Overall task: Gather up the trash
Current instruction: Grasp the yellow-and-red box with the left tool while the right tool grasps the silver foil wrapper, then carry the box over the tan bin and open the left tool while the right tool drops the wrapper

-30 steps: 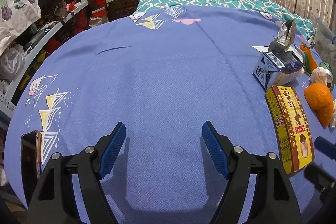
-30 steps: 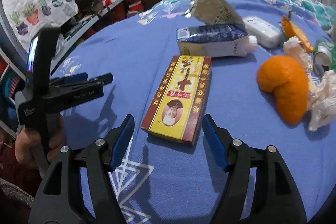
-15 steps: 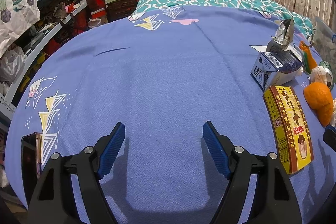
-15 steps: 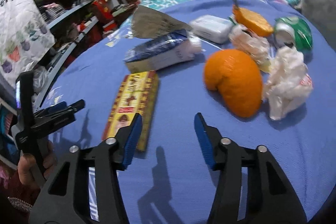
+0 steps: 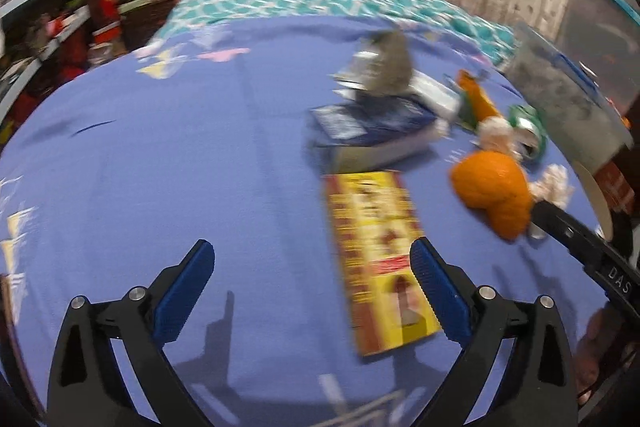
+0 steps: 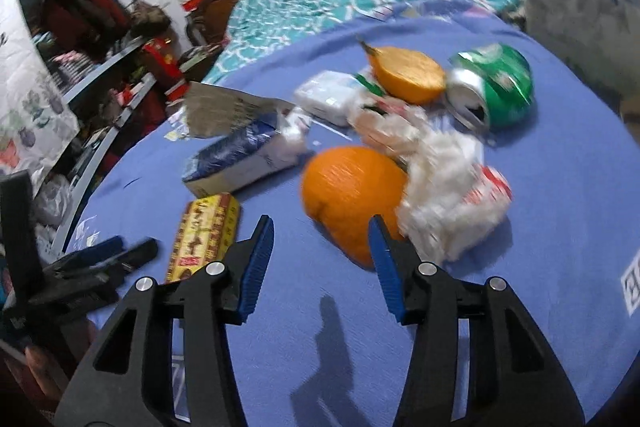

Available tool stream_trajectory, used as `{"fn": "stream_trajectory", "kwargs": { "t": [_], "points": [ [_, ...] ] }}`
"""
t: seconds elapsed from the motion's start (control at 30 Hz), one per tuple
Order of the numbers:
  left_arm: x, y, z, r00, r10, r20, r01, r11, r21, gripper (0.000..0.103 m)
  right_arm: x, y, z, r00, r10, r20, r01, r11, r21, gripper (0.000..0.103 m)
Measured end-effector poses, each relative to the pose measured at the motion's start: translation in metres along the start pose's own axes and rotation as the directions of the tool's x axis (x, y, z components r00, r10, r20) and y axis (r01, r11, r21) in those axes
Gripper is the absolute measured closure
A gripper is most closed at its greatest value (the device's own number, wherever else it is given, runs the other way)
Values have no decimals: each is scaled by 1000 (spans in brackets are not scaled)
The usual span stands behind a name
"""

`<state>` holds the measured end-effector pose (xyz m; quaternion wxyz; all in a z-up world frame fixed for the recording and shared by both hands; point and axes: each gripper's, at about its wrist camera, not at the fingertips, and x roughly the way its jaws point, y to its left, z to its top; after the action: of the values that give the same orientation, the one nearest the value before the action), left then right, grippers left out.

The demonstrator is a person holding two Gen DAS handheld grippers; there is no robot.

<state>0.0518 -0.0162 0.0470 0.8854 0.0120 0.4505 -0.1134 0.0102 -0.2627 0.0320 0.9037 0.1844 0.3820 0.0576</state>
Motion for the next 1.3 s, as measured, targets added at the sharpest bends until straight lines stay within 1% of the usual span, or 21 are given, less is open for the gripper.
{"fn": "stream_trajectory", "kwargs": {
  "t": [0.13, 0.23, 0.3, 0.33, 0.37, 0.4, 0.43, 0.5, 0.53, 0.57, 0.6, 0.63, 0.67, 0.73, 0.87, 0.93, 1.03, 1.1, 1.17, 1.23, 1.3],
  "points": [
    [25, -35, 1, 999, 5, -35, -3, 998, 64, 9, 8, 18, 28, 999, 51, -4, -51, 998, -41, 43],
    [46, -41, -4, 996, 19, -92, -11, 997, 81, 10, 21, 35, 56, 998, 64, -5, -64, 991, -122, 28],
    [48, -36, -8, 996, 23, -88, -16, 997, 73, 17, 38, 57, 75, 999, 48, -6, -48, 972, -229, 18],
    [45, -33, -9, 997, 23, -77, -17, 997, 71, 30, 48, 68, 81, 999, 49, -21, -53, 957, -286, 14],
    [44, -31, -10, 997, 24, -70, -20, 997, 69, 44, 63, 82, 88, 998, 46, -51, -62, 928, -367, 11],
    [41, -25, -10, 998, 16, -67, -12, 998, 63, 45, 75, 93, 91, 997, 34, -74, -63, 900, -432, 10],
    [40, -18, -11, 997, -3, -72, 7, 999, 52, 46, 89, 106, 94, 996, 1, -90, -48, 855, -517, 11],
    [37, -8, -13, 998, 7, -69, -4, 999, 36, 46, 110, 124, 98, 993, -47, -106, -31, 771, -636, 11],
    [35, 0, -15, 998, 12, -65, -11, 1000, 18, 46, 121, 130, 102, 989, -49, -140, -58, 740, -670, 17],
    [33, 6, -16, 998, 13, -63, -12, 1000, 6, 46, 128, 131, 105, 982, -38, -183, -98, 732, -675, 34],
    [30, 13, -16, 998, 18, -64, -18, 1000, -12, 46, 133, 132, 109, 975, -29, -219, -128, 735, -666, 47],
    [29, 19, -16, 998, 17, -65, -19, 999, -30, 46, 134, 131, 113, 971, -15, -241, -150, 742, -653, 93],
    [27, 25, -15, 998, 14, -65, -17, 999, -45, 46, 134, 129, 115, 967, -16, -255, -156, 751, -641, 93],
    [23, 35, -14, 998, 3, -57, -8, 997, -83, 46, 117, 122, 118, 981, 10, -193, -130, 772, -623, 96],
    [12, 37, -9, 999, -38, -20, 35, 994, -99, 46, 64, 93, 126, 990, 109, -91, -140, 860, -491, 97],
    [-4, 30, -1, 997, -65, 38, 68, 994, -84, 46, 33, 74, 126, 986, 164, -35, -163, 891, -423, 97],
    [-32, 3, 14, 982, -122, 143, 125, 992, -13, 46, -22, 30, 120, 975, 201, 91, -164, 938, -306, 97],
    [-37, -20, 25, 970, -175, 166, 170, 984, 46, 46, -49, -2, 108, 971, 169, 167, -127, 964, -235, 97],
    [-39, -57, 35, 956, -252, 153, 232, 964, 132, 46, -71, -39, 91, 968, 104, 230, -68, 985, -156, 97],
    [-31, -102, 46, 933, -347, 100, 322, 924, 206, 46, -87, -75, 72, 964, 30, 265, -10, 997, -77, 97],
    [-23, -141, 52, 909, -414, 48, 388, 884, 261, 46, -102, -112, 53, 959, -33, 282, 33, 999, 5, 97]
  ]
}}
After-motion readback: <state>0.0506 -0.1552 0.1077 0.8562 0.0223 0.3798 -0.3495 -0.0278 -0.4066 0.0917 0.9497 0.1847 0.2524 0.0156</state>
